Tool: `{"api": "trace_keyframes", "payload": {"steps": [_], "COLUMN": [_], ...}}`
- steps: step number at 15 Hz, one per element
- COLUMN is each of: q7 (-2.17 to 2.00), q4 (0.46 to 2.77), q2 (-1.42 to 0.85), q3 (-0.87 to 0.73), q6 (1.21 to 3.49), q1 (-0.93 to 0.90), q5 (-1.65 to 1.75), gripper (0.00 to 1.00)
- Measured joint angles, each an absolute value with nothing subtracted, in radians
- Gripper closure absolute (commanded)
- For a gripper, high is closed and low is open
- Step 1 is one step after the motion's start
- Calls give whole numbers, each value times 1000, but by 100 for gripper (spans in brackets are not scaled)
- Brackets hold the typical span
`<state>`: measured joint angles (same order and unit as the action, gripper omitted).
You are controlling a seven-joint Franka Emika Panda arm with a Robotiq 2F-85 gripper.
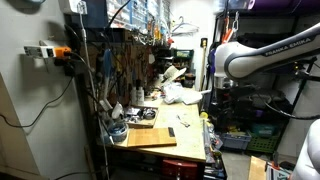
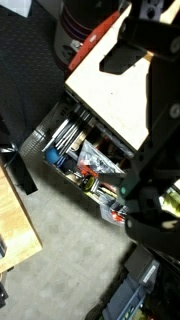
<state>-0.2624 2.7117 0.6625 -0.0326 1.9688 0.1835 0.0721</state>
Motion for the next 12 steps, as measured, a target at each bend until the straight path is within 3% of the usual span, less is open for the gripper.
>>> {"api": "trace_keyframes", "payload": {"steps": [6, 12], "q7": [-571, -767], "q4": [2594, 2423], "q2": [338, 70], "q3": [-6, -5], "q6": [2305, 2453], "q1": [214, 202], "q5": [55, 8], "gripper": [0, 0]}}
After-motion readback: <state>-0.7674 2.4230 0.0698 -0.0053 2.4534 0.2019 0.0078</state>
